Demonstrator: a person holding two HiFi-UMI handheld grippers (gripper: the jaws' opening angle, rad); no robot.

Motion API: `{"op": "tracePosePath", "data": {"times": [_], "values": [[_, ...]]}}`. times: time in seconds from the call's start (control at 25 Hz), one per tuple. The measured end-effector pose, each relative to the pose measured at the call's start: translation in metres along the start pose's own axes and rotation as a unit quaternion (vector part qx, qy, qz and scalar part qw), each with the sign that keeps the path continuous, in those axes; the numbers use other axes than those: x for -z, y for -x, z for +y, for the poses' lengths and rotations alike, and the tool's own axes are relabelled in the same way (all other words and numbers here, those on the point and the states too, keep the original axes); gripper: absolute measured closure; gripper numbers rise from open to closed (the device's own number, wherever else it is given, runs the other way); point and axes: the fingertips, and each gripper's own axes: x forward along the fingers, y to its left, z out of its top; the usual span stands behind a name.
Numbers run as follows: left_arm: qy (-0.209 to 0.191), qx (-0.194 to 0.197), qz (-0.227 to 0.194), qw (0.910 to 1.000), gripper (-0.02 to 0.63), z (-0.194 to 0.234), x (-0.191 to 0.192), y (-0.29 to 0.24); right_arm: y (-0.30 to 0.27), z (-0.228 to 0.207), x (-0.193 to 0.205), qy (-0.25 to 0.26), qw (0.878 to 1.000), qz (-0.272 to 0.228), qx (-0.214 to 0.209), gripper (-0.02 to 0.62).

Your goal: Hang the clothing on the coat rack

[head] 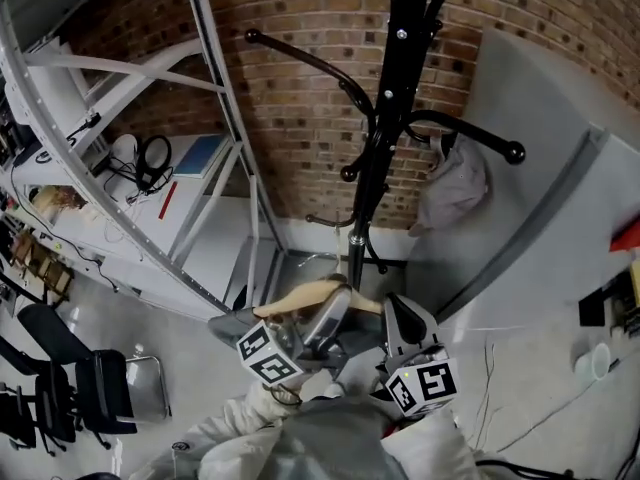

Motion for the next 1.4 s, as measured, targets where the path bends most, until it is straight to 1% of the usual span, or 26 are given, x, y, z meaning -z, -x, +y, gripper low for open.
{"op": "tracePosePath", "data": {"times": [0.2, 0.44, 0.76, 1.2, 1.4], "values": [[0.015, 0.021, 0.01, 0.9996, 0.512, -0.006, 0.006, -0.009, 0.011, -0.007, -0.004, 0.004, 1.0, -0.002, 0.028, 0.571], [0.025, 0.03, 0.012, 0.9992, 0.512, -0.007, 0.012, -0.022, 0.016, -0.02, -0.012, 0.008, 0.999, -0.007, 0.038, 0.571], [0.023, 0.04, 0.013, 0.9988, 0.512, -0.007, 0.013, -0.038, 0.016, -0.032, -0.021, 0.018, 0.999, -0.016, 0.042, 0.571], [0.014, 0.052, 0.006, 0.9986, 0.512, 0.004, -0.006, -0.062, 0.006, -0.043, -0.041, 0.033, 0.998, -0.038, 0.048, 0.571], [0.009, 0.057, 0.004, 0.9983, 0.512, 0.008, -0.014, -0.073, 0.002, -0.048, -0.043, 0.035, 0.997, -0.039, 0.051, 0.571]]}}
